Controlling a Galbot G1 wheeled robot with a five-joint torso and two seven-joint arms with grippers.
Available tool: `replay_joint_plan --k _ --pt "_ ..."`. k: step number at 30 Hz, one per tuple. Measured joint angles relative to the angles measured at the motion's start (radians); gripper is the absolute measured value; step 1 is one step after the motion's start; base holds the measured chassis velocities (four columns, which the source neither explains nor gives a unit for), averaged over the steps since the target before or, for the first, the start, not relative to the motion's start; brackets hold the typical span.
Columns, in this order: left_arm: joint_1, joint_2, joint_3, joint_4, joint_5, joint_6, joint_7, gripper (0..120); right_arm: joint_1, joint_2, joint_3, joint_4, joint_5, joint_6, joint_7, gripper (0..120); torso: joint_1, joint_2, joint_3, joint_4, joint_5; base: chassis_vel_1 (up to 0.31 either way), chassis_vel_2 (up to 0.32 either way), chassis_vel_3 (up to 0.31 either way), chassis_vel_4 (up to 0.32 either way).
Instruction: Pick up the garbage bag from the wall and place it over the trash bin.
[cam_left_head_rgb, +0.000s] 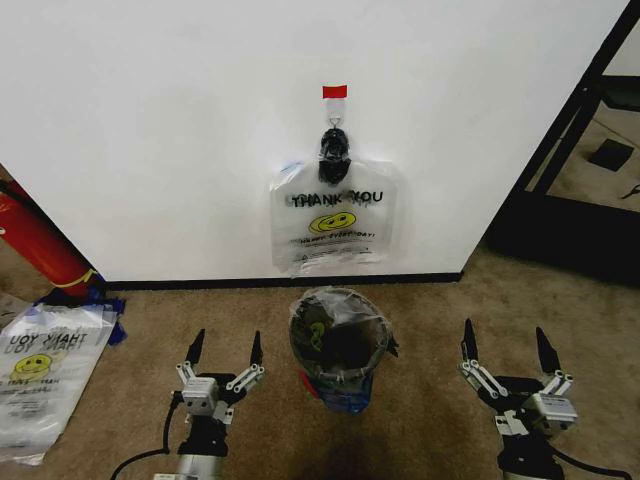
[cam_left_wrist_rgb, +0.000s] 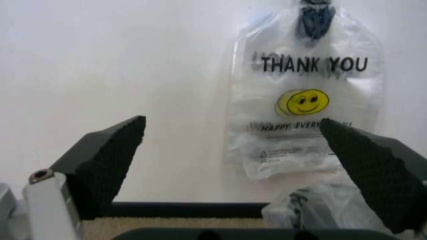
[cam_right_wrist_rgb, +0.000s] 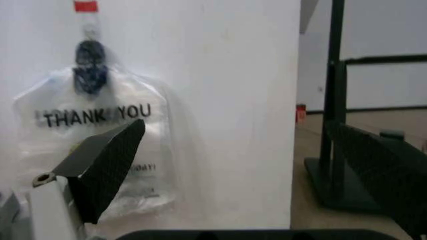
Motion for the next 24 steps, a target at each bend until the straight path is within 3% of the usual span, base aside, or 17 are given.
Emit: replay_joint_plan --k 6,24 --pt "-0.026 0.018 0.031 -0.002 0.004 0.034 -0.005 100 -0.001 0.052 -0.009 0.032 -0.007 -0.07 0.02 100 0.0 0.0 0.0 -0.0001 -0.0001 0.0 0.0 0.0 0.0" --pt "-0.026 0.013 0.05 -0.038 0.027 0.053 -0.028 100 -0.032 0.077 -0.036 0.058 -0.056 -0.069 0.031 100 0.0 0.0 0.0 0.0 0.0 0.0 0.0 0.0 0.0"
